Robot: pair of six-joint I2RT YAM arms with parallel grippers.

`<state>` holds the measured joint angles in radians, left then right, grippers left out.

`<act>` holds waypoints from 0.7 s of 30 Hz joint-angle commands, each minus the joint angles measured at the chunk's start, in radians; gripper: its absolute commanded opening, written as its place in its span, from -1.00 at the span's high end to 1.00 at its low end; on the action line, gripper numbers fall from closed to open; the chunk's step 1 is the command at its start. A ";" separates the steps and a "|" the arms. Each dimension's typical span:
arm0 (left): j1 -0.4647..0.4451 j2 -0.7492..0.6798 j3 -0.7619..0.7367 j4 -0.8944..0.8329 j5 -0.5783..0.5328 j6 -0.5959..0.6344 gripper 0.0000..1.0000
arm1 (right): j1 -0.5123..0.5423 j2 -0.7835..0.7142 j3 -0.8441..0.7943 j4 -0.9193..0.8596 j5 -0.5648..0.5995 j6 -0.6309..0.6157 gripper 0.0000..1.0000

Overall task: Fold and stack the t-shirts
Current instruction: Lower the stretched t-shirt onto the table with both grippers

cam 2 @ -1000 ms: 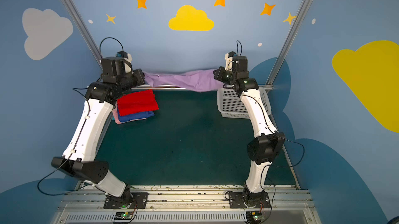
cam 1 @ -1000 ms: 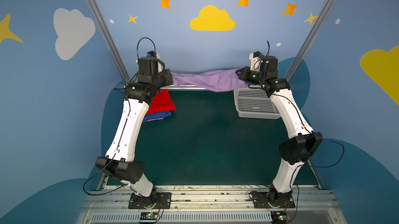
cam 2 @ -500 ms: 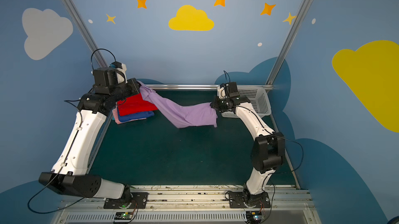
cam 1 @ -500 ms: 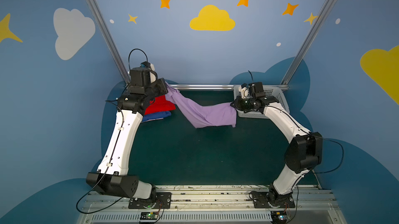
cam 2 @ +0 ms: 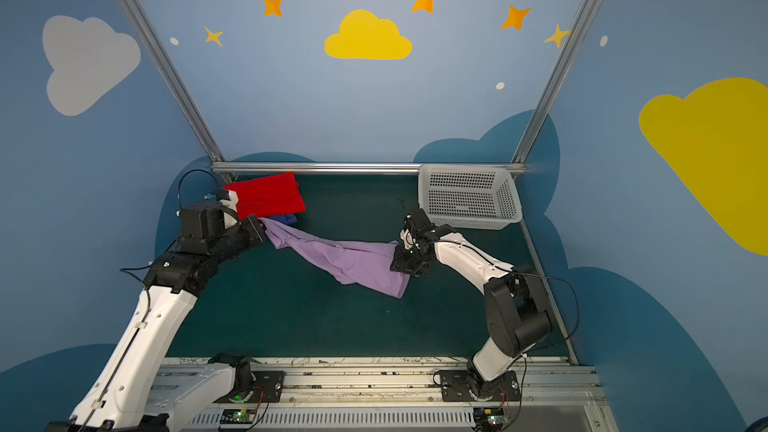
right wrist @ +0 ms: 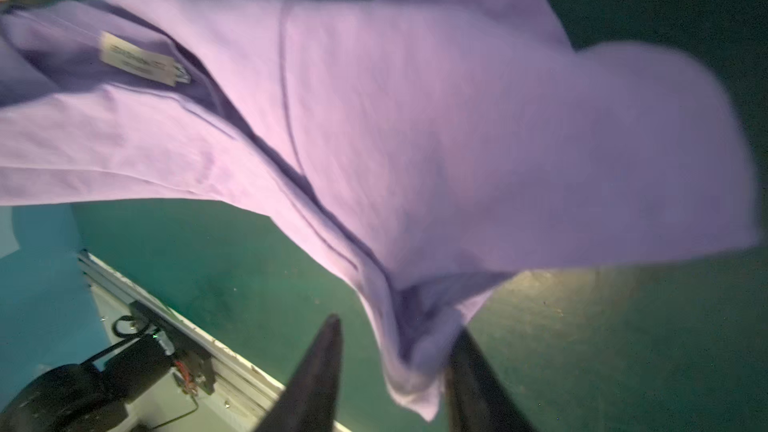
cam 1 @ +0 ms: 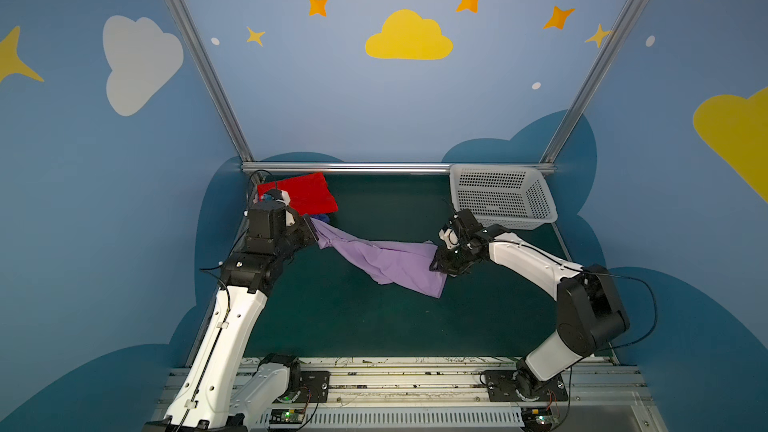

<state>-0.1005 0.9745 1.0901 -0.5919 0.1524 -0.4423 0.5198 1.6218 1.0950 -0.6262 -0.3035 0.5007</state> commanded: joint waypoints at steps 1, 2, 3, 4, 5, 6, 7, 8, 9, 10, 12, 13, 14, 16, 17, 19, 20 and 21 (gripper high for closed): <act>0.002 -0.033 -0.029 -0.011 -0.019 -0.025 0.92 | 0.003 0.007 -0.027 -0.010 0.044 0.009 -0.09; 0.002 -0.037 -0.038 -0.016 -0.022 -0.028 0.92 | 0.007 0.014 -0.030 -0.019 0.059 0.007 -0.13; 0.002 -0.040 -0.044 -0.016 -0.024 -0.027 0.92 | 0.012 0.015 -0.032 -0.025 0.071 0.007 -0.13; 0.002 -0.042 -0.050 -0.016 -0.025 -0.030 0.92 | 0.015 0.011 -0.035 -0.027 0.083 0.005 -0.14; 0.001 -0.043 -0.052 -0.014 -0.025 -0.031 0.92 | 0.019 0.001 -0.035 -0.027 0.091 0.003 -0.13; 0.002 -0.041 -0.053 -0.013 -0.025 -0.032 0.92 | 0.024 -0.009 -0.035 -0.028 0.099 0.001 -0.13; 0.002 -0.037 -0.050 -0.012 -0.025 -0.032 0.92 | 0.029 -0.022 -0.034 -0.026 0.112 -0.002 -0.13; 0.001 -0.033 -0.049 -0.010 -0.024 -0.033 0.92 | 0.032 -0.033 -0.032 -0.026 0.125 -0.004 -0.13; 0.001 -0.028 -0.046 -0.008 -0.021 -0.033 0.92 | 0.033 -0.040 -0.028 -0.026 0.133 -0.005 -0.13; 0.002 -0.024 -0.044 -0.005 -0.018 -0.035 0.92 | 0.032 -0.040 -0.024 -0.027 0.143 -0.005 -0.13; 0.001 -0.019 -0.045 0.003 -0.012 -0.038 0.92 | 0.032 -0.028 -0.011 -0.030 0.165 -0.004 -0.14; 0.002 -0.017 -0.047 0.005 -0.011 -0.042 0.92 | 0.032 -0.017 -0.003 -0.031 0.183 0.000 -0.14; 0.002 -0.017 -0.049 0.009 -0.011 -0.044 0.92 | 0.032 -0.011 -0.001 -0.024 0.194 0.001 -0.14; 0.002 -0.016 -0.051 0.012 -0.006 -0.047 0.92 | 0.030 -0.002 0.004 0.006 0.213 -0.007 -0.12; 0.001 -0.015 -0.053 0.012 -0.004 -0.044 0.92 | 0.025 0.006 0.013 0.017 0.213 -0.014 -0.09; 0.001 -0.012 -0.053 0.008 -0.004 -0.045 0.92 | 0.016 0.032 0.040 0.026 0.200 -0.028 -0.02; 0.001 -0.011 -0.052 0.006 -0.004 -0.045 0.92 | 0.012 0.047 0.051 0.025 0.194 -0.033 0.01; 0.002 -0.010 -0.052 0.005 -0.003 -0.045 0.92 | 0.008 0.066 0.070 0.025 0.185 -0.034 0.03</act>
<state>-0.1005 0.9619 1.0359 -0.5941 0.1459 -0.4858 0.5392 1.6466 1.1122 -0.6235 -0.1272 0.4873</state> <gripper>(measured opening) 0.049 0.492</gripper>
